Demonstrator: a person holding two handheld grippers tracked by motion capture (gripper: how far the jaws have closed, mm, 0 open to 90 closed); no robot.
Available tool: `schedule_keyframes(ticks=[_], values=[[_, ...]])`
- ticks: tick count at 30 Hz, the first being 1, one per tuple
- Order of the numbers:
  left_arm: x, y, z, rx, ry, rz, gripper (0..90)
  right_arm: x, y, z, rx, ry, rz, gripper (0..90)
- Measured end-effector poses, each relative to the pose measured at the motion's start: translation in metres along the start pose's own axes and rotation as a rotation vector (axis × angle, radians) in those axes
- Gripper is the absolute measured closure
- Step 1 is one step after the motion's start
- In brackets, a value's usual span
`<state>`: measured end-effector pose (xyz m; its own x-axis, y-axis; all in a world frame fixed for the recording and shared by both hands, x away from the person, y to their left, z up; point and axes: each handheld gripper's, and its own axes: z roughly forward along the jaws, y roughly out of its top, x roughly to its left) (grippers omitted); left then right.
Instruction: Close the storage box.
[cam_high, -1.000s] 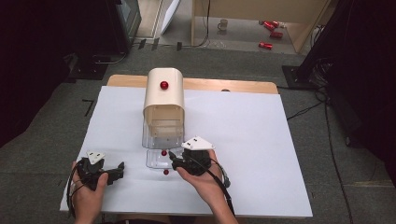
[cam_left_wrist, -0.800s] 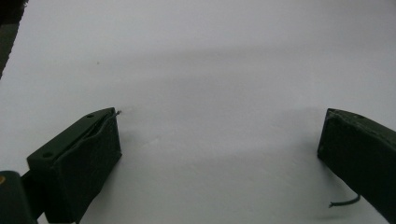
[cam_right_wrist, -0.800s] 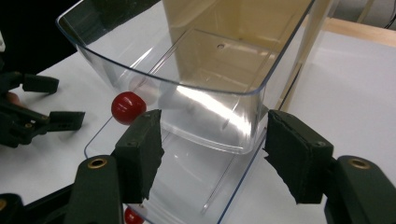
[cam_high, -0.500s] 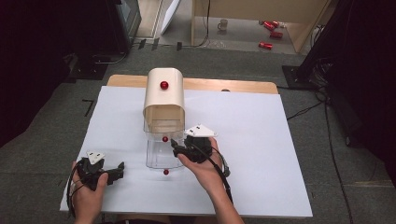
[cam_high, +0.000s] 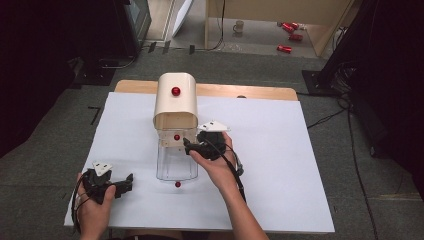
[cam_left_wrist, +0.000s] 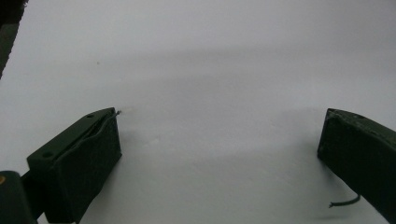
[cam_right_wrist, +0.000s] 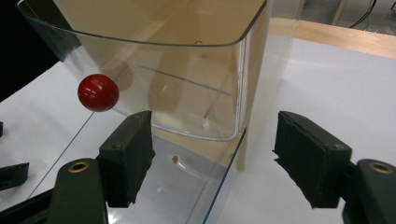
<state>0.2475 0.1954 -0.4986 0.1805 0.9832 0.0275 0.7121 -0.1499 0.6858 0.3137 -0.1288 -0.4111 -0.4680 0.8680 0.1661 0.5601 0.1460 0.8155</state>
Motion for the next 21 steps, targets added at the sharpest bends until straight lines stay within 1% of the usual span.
schedule_keyframes(ticks=[6, 11, 13, 17, 19, 20, 21], values=[[0.000, 0.000, 0.000, 0.001, -0.001, -0.002, 0.0, -0.004, 0.004, 0.004, 0.000, -0.002, 0.007, 28.2], [0.000, 0.000, 0.000, 0.001, -0.002, -0.001, 0.0, -0.008, 0.009, 0.005, -0.008, -0.007, 0.023, 28.2], [0.000, 0.000, 0.000, 0.000, 0.000, 0.000, 0.0, -0.010, 0.011, 0.006, -0.004, -0.009, 0.027, 25.8], [0.000, 0.000, 0.000, -0.001, -0.001, -0.001, 0.0, -0.011, 0.011, 0.006, -0.002, -0.010, 0.029, 24.9], [0.000, 0.000, 0.000, 0.001, 0.000, -0.001, 0.0, -0.010, 0.009, 0.006, -0.001, -0.024, 0.023, 25.0], [0.000, 0.000, 0.000, 0.001, -0.001, -0.002, 0.0, -0.010, 0.008, 0.005, 0.003, -0.023, 0.023, 24.6], [0.000, 0.000, 0.000, 0.001, -0.002, -0.002, 0.0, -0.010, 0.006, 0.003, 0.006, -0.011, 0.020, 21.4]])
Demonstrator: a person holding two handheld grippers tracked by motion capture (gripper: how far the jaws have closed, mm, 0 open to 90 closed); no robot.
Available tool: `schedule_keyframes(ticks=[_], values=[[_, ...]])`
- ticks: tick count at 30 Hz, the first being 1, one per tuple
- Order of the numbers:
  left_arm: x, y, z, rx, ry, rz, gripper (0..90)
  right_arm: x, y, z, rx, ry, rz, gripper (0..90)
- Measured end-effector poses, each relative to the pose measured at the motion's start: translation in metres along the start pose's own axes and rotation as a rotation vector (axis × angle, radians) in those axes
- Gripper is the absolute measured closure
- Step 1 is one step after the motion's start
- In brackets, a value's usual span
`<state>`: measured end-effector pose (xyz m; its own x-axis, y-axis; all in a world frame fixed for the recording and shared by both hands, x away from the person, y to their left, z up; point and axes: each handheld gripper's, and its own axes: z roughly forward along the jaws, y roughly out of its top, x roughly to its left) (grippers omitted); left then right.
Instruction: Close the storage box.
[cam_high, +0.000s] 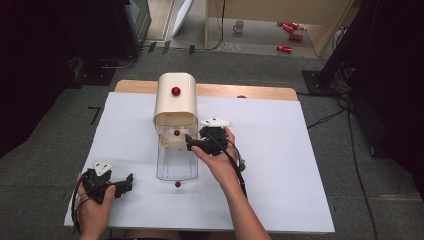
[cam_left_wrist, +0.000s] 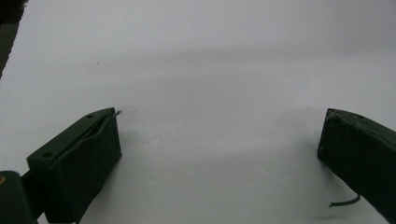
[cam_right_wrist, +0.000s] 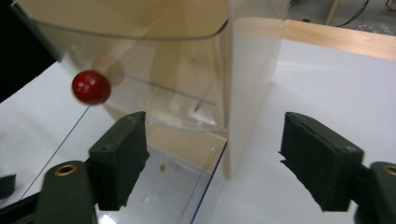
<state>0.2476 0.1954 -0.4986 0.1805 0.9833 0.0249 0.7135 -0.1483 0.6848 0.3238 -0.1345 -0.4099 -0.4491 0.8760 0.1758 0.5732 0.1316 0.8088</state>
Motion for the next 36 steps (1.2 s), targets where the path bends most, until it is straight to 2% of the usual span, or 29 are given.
schedule_keyframes(ticks=[2, 3, 6, 9, 10, 20, 26, 36], values=[[0.000, 0.000, 0.000, 0.001, 0.001, 0.002, 0.0, 0.000, -0.002, -0.001, 0.004, 0.005, -0.009, 18.0], [0.000, 0.000, 0.000, 0.001, 0.001, 0.002, 0.0, 0.002, -0.006, -0.002, 0.029, -0.008, -0.024, 5.0], [0.000, 0.000, 0.000, 0.001, 0.000, 0.002, 0.0, 0.004, -0.011, -0.005, 0.052, -0.015, -0.035, 0.0], [0.000, 0.000, 0.000, -0.002, 0.002, 0.000, 0.0, 0.006, -0.021, -0.012, 0.055, -0.001, -0.036, 0.0], [0.000, 0.000, 0.000, -0.003, 0.001, -0.002, 0.0, 0.006, -0.025, -0.016, 0.056, 0.027, -0.037, 0.0], [0.000, 0.000, 0.000, -0.001, 0.001, -0.001, 0.0, 0.020, -0.049, -0.035, 0.050, 0.075, -0.053, 0.0], [0.000, 0.000, 0.000, -0.001, 0.000, -0.002, 0.0, 0.031, -0.065, -0.038, 0.071, 0.078, -0.076, 0.0], [0.000, 0.000, 0.000, 0.000, 0.000, -0.001, 0.0, 0.035, -0.085, -0.039, 0.090, 0.104, -0.074, 0.0]])
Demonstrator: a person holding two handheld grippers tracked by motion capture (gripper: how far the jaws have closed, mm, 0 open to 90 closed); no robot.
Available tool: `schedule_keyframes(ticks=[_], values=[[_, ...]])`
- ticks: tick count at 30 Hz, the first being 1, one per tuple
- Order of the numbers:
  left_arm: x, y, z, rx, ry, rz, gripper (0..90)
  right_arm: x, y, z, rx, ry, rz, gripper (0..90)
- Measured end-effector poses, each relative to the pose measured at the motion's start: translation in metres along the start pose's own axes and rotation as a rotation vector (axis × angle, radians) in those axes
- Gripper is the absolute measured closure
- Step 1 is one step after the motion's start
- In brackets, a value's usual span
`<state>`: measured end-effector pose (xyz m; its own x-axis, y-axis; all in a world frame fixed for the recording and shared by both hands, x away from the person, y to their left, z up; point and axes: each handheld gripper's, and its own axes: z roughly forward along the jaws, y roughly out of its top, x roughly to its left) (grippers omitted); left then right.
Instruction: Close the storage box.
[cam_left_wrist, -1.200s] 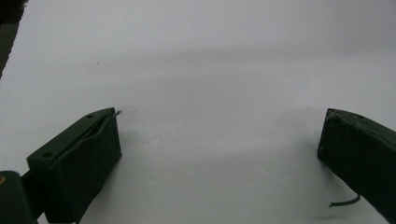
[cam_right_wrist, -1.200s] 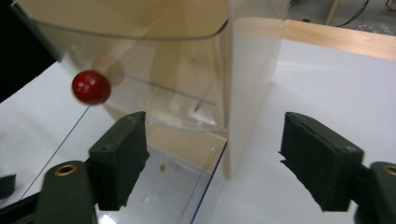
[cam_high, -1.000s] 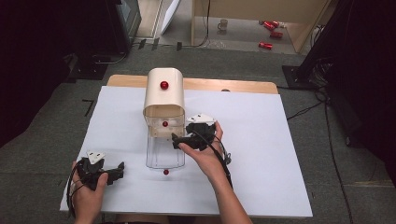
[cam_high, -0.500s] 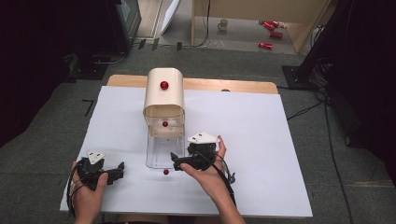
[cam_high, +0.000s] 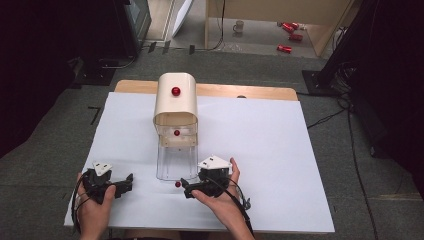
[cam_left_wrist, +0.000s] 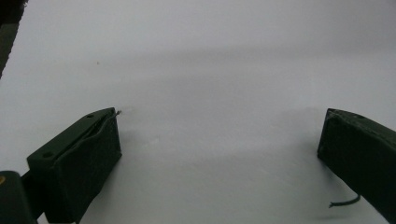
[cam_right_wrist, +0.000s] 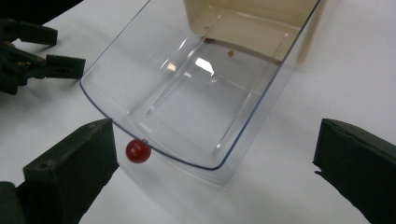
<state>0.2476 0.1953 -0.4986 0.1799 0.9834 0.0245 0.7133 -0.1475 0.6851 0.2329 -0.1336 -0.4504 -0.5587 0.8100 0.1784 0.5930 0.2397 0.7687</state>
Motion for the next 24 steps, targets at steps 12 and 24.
schedule_keyframes(ticks=[12, 24], values=[[0.000, 0.000, 0.000, 0.003, 0.000, 0.001, 0.0, 0.004, -0.020, 0.018, 0.049, 0.020, 0.004, 0.0], [0.000, 0.000, 0.000, 0.002, 0.000, 0.002, 0.0, 0.009, -0.029, 0.041, 0.100, -0.007, -0.018, 0.0]])
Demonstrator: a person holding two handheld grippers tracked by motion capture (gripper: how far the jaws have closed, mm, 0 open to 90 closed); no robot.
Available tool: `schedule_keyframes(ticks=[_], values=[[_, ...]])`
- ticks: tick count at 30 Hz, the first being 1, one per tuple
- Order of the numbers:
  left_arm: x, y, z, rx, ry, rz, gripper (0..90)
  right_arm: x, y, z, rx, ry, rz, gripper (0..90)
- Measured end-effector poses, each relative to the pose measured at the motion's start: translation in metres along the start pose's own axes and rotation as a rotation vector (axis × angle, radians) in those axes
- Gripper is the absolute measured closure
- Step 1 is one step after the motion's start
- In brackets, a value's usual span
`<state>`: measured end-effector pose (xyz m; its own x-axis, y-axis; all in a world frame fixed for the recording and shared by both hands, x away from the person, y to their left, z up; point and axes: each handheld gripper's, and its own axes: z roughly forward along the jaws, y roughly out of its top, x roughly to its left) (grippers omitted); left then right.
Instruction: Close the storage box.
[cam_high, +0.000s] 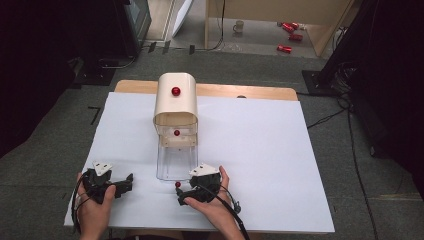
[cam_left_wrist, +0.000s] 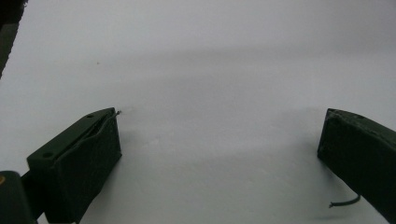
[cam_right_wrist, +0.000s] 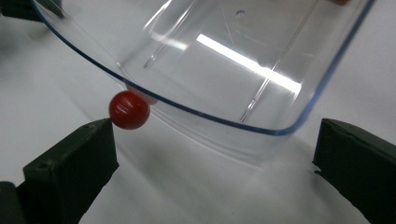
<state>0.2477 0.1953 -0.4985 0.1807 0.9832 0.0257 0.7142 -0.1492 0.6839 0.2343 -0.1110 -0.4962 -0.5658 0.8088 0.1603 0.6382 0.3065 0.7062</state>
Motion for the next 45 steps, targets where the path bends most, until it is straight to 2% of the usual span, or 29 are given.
schedule_keyframes(ticks=[3, 9, 16, 17, 28, 32, 37, 45], values=[[0.000, 0.000, 0.000, -0.001, 0.000, -0.001, 0.0, 0.003, -0.001, 0.004, 0.003, -0.029, -0.016, 0.0], [0.000, 0.000, 0.000, -0.002, 0.000, -0.001, 0.0, 0.006, 0.000, 0.008, -0.001, -0.057, -0.029, 0.0], [0.000, 0.000, 0.000, -0.002, 0.000, -0.001, 0.0, 0.007, 0.003, 0.005, -0.049, -0.051, -0.012, 2.2], [0.000, 0.000, 0.000, -0.002, 0.000, -0.001, 0.0, 0.006, 0.006, 0.003, -0.065, -0.048, -0.001, 2.8], [0.000, 0.000, 0.000, -0.001, 0.000, -0.001, 0.0, -0.002, 0.024, -0.004, -0.089, -0.036, 0.030, 2.9], [0.000, 0.000, 0.000, -0.001, 0.000, -0.001, 0.0, -0.007, 0.033, -0.002, -0.099, -0.032, 0.054, 2.8], [0.000, 0.000, 0.000, 0.000, 0.000, 0.000, 0.0, -0.011, 0.044, 0.003, -0.098, -0.043, 0.044, 2.7], [0.000, 0.000, 0.000, -0.001, 0.000, -0.002, 0.0, -0.020, 0.059, 0.011, -0.102, -0.060, 0.057, 2.7]])
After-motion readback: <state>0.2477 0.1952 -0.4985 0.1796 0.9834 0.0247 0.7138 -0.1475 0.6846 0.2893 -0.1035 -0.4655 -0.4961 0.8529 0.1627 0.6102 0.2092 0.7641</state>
